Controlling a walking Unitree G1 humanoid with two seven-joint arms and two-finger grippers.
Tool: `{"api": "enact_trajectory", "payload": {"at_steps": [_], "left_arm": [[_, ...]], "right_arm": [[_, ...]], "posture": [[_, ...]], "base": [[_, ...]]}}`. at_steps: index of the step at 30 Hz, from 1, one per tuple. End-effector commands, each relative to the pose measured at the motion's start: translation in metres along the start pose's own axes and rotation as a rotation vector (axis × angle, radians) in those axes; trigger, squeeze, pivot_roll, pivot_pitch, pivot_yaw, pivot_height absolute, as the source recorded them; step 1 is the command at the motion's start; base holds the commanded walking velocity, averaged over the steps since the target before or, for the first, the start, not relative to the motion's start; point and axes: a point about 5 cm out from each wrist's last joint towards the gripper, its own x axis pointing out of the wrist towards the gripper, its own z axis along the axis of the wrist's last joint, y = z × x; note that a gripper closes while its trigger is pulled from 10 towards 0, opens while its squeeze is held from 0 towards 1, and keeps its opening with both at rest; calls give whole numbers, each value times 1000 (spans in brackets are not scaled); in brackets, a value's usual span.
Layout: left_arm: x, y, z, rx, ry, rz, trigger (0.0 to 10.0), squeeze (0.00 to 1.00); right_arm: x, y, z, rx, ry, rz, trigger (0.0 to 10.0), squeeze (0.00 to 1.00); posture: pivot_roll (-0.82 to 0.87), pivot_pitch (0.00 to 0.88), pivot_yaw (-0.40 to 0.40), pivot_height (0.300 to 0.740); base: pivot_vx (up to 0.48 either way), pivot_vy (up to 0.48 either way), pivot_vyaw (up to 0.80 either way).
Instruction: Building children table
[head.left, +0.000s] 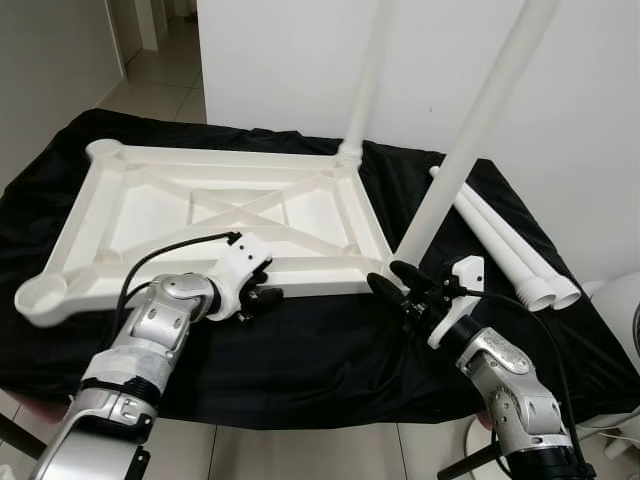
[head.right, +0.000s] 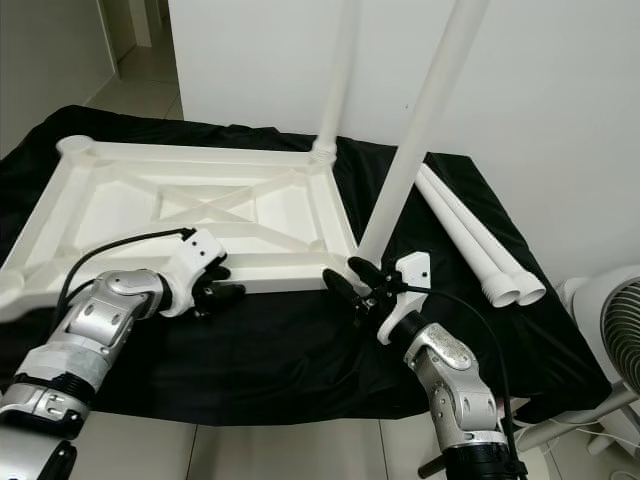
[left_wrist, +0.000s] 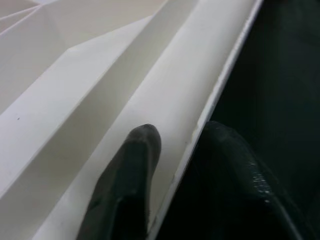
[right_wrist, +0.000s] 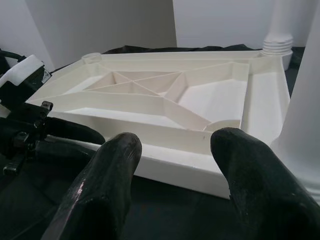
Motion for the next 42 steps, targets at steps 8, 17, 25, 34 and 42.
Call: {"api": "enact_trajectory", "payload": {"at_steps": [8,17,25,34,42], "left_arm": [[-5,27,-4,-36,33,474,0,0],[8,10,13,-33,-68,408,10000,0],[5,-12,34,-91,-260,178,10000,1000],[-17,12,43,-30,-311,219,10000,0],[-42,62,14,-100,-131,524,10000,0]], "right_arm": [[-1,-9,4,-20,-7,-54,10000,0],[0,-9,2,-27,-1,-68,10000,0],[1,-10,2,-27,-2,-75,10000,0],[8,-7,-5,0,3,-107,10000,0],[11,1,-13,32,4,-104,10000,0]], "posture": [[47,10,-116,740],[47,10,-115,740],[46,5,-112,740],[56,0,-119,740],[66,0,-119,740]], "base": [[0,0,0],[0,0,0],[0,0,0],[0,0,0],[0,0,0]]}}
